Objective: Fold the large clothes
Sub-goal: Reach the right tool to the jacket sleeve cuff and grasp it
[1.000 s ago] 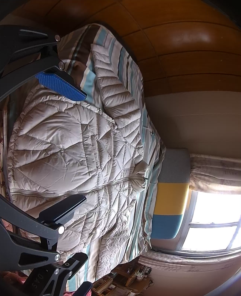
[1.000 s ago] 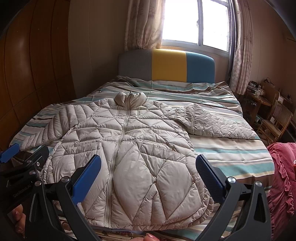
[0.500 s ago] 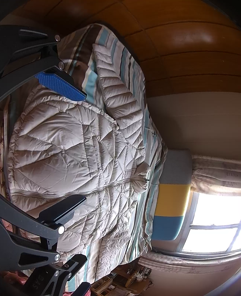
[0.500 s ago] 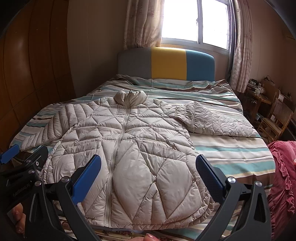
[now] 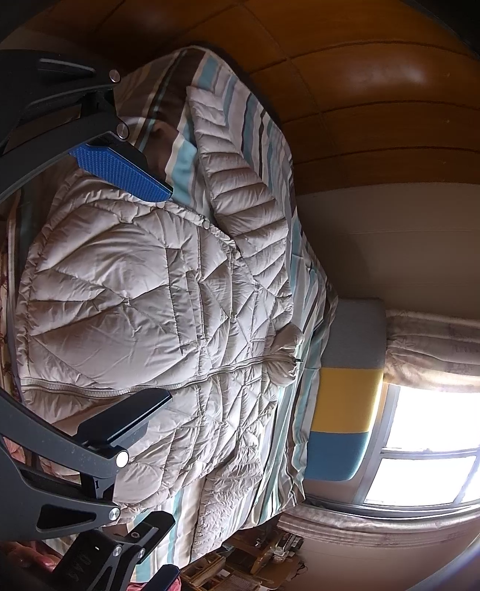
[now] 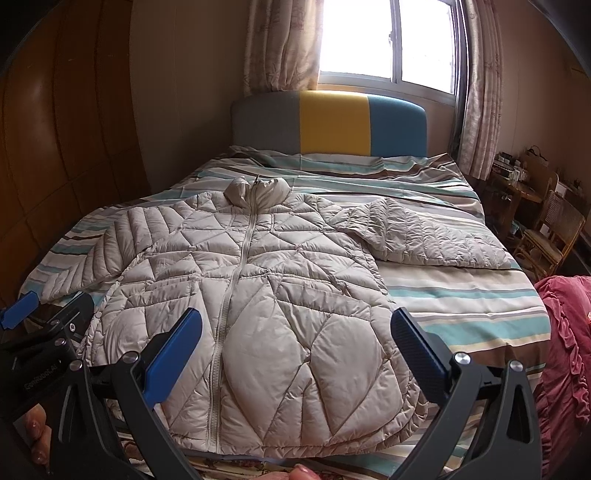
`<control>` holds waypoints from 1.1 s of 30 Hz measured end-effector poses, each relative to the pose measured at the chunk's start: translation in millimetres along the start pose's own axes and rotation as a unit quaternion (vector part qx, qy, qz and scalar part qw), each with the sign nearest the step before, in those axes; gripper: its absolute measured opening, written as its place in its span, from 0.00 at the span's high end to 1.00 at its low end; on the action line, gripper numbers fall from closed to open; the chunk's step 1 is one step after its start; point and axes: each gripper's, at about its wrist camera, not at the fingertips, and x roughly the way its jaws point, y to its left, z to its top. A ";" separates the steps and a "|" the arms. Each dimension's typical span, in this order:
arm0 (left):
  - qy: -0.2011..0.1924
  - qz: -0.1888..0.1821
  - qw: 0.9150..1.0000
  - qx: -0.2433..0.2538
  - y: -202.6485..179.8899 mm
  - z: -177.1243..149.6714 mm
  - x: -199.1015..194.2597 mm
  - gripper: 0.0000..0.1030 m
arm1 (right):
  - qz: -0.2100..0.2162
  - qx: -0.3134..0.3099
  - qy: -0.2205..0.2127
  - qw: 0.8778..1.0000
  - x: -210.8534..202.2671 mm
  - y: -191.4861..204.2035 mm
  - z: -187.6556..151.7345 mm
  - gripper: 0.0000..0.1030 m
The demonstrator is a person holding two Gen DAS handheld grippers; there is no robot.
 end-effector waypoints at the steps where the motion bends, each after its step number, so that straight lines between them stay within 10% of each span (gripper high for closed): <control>1: 0.003 -0.001 1.000 0.002 -0.5 1.2 1.8 0.03 | 0.001 0.001 0.002 1.000 0.5 -1.0 0.7 0.02; 19: 0.057 0.052 0.997 0.030 -11.0 15.2 79.3 0.03 | -0.037 0.073 0.079 0.993 97.4 -86.5 12.0 0.02; 23: 0.076 0.068 0.994 0.044 -13.5 22.0 115.0 0.03 | 0.017 0.085 0.077 0.993 139.5 -120.7 14.8 0.02; 33: 0.105 0.066 0.990 0.070 -21.5 34.3 189.5 0.03 | -0.105 0.144 0.114 0.977 207.4 -204.6 22.5 0.02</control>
